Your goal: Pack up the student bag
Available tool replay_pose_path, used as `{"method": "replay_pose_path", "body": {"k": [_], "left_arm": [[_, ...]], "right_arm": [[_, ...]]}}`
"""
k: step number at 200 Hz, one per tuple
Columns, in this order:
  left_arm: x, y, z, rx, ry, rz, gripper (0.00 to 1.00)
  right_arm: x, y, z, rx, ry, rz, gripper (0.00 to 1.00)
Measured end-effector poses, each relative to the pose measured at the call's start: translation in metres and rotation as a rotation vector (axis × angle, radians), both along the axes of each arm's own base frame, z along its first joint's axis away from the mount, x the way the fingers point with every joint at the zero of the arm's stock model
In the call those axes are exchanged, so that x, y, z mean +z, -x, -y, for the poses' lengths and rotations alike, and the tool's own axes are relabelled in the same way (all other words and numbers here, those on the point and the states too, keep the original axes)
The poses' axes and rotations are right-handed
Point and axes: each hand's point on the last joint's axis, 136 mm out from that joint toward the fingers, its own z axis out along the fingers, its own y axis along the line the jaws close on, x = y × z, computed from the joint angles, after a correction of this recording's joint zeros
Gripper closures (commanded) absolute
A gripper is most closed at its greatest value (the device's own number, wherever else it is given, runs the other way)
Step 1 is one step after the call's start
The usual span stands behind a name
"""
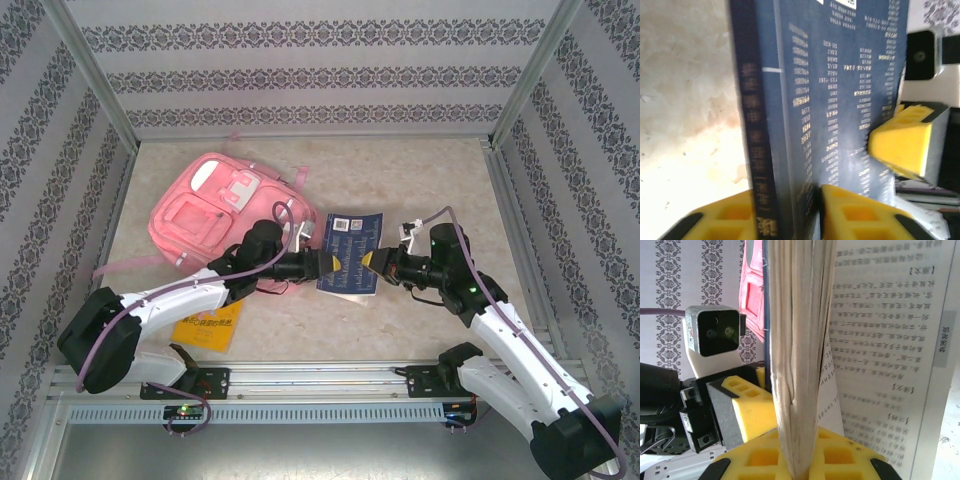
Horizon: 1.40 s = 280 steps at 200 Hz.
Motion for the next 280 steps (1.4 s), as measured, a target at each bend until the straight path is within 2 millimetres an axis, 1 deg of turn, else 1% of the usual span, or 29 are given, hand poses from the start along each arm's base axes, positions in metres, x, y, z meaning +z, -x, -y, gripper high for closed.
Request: {"method": "replay_pose_path", "body": {"k": [9, 14, 26, 35, 46, 55, 64, 83, 97, 116, 127, 138, 150, 164, 175, 199, 214, 230, 241, 259, 280], "left_arm": [[0.004, -0.001, 0.000, 0.001, 0.014, 0.001, 0.90], [0.005, -0.001, 0.000, 0.002, 0.023, 0.000, 0.91], [0.009, -0.002, 0.000, 0.004, 0.042, 0.004, 0.96], [0.012, -0.003, 0.000, 0.004, 0.055, 0.010, 1.00], [0.013, -0.003, 0.000, 0.008, 0.069, 0.010, 1.00], [0.014, -0.003, 0.000, 0.010, 0.079, 0.012, 1.00], [0.015, -0.004, -0.001, 0.015, 0.089, 0.011, 1.00], [0.022, -0.005, -0.001, 0.023, 0.117, 0.019, 1.00], [0.031, -0.006, 0.000, 0.025, 0.146, 0.032, 1.00], [0.044, -0.007, 0.001, 0.025, 0.194, 0.051, 1.00], [0.050, -0.007, 0.002, 0.023, 0.219, 0.059, 1.00], [0.053, -0.007, 0.002, 0.023, 0.233, 0.059, 1.00], [0.052, -0.006, 0.001, 0.025, 0.235, 0.051, 1.00], [0.052, -0.006, 0.001, 0.024, 0.236, 0.044, 1.00], [0.052, -0.006, 0.001, 0.026, 0.234, 0.045, 0.99], [0.052, -0.009, -0.002, 0.032, 0.225, 0.063, 0.86], [0.047, -0.009, -0.003, 0.032, 0.208, 0.065, 0.71], [0.042, -0.007, -0.003, 0.018, 0.186, 0.072, 0.58], [0.040, -0.006, -0.003, 0.009, 0.172, 0.071, 0.53], [0.041, -0.005, -0.004, -0.002, 0.159, 0.080, 0.51], [0.044, -0.011, -0.012, 0.010, 0.158, 0.092, 0.51]], "right_arm": [[0.000, -0.001, 0.001, -0.004, 0.002, 0.000, 0.90], [0.000, -0.001, 0.001, -0.008, 0.003, 0.001, 0.86], [0.000, -0.002, 0.002, -0.010, 0.006, 0.007, 0.68], [-0.001, -0.002, 0.003, -0.014, 0.013, 0.005, 0.57], [-0.003, -0.003, 0.005, -0.019, 0.033, 0.012, 0.42], [-0.003, -0.004, 0.007, -0.031, 0.044, 0.012, 0.32], [-0.004, -0.005, 0.009, -0.041, 0.056, 0.026, 0.25], [0.000, -0.007, 0.011, -0.068, 0.052, 0.043, 0.20], [0.002, -0.010, 0.010, -0.072, 0.036, 0.065, 0.20], [-0.003, -0.016, 0.008, -0.077, 0.025, 0.059, 0.19], [-0.009, -0.019, 0.006, -0.078, 0.018, 0.049, 0.22], [-0.013, -0.021, 0.003, -0.076, -0.001, 0.035, 0.29], [-0.011, -0.025, 0.001, -0.078, -0.033, 0.036, 0.36], [-0.007, -0.027, -0.001, -0.078, -0.064, 0.045, 0.47], [0.000, -0.028, -0.001, -0.076, -0.084, 0.069, 0.57], [0.015, -0.027, 0.000, -0.081, -0.117, 0.116, 0.80], [0.022, -0.025, 0.000, -0.069, -0.126, 0.144, 0.90], [0.022, -0.023, -0.001, -0.052, -0.123, 0.150, 0.94], [0.020, -0.021, -0.001, -0.042, -0.114, 0.147, 0.95], [0.016, -0.018, -0.002, -0.025, -0.103, 0.138, 0.96], [0.014, -0.013, -0.004, 0.003, -0.101, 0.136, 0.98]]}}
